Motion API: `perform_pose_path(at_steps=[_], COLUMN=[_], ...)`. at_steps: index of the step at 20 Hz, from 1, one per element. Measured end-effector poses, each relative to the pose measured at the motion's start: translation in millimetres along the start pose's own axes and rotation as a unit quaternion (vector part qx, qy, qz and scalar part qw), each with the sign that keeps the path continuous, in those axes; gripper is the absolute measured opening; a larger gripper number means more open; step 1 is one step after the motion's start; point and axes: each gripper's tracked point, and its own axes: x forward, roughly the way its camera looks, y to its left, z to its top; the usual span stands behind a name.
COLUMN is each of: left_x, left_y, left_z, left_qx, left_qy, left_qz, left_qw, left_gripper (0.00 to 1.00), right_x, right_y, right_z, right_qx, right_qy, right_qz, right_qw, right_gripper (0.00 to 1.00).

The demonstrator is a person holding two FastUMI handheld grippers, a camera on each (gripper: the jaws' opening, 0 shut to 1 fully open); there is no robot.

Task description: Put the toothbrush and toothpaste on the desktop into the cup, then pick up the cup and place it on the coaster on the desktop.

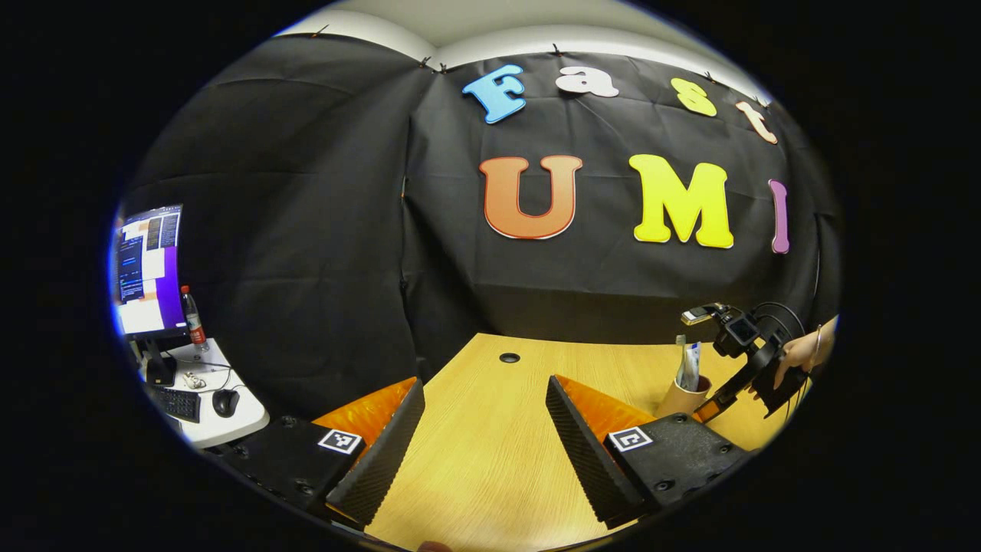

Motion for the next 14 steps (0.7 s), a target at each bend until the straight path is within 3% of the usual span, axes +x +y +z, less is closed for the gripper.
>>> perform_pose_path(at_steps=[3, 7, 10, 14], left_x=[-5, -12, -17, -28], left_y=[-3, -8, -13, -19], left_z=[11, 23, 37, 53], left_qx=[0.005, 0.014, 0.02, 0.027], left_qy=[-0.005, -0.013, -0.024, -0.042], left_qz=[-0.014, -0.033, -0.048, -0.063], left_qw=[1.0, 0.999, 0.998, 0.997], left_gripper=[1.0, 1.0, 1.0, 1.0], right_x=[-36, -105, -159, -222], right_y=[-7, -4, -4, 16], right_z=[-8, -11, -11, -18], right_qx=[0.018, 0.059, 0.058, 0.059], right_qy=[-0.035, -0.108, -0.19, -0.291], right_qz=[0.004, 0.036, 0.024, 0.021], right_qw=[0.999, 0.992, 0.98, 0.955], right_gripper=[0.97, 0.99, 0.96, 0.94])
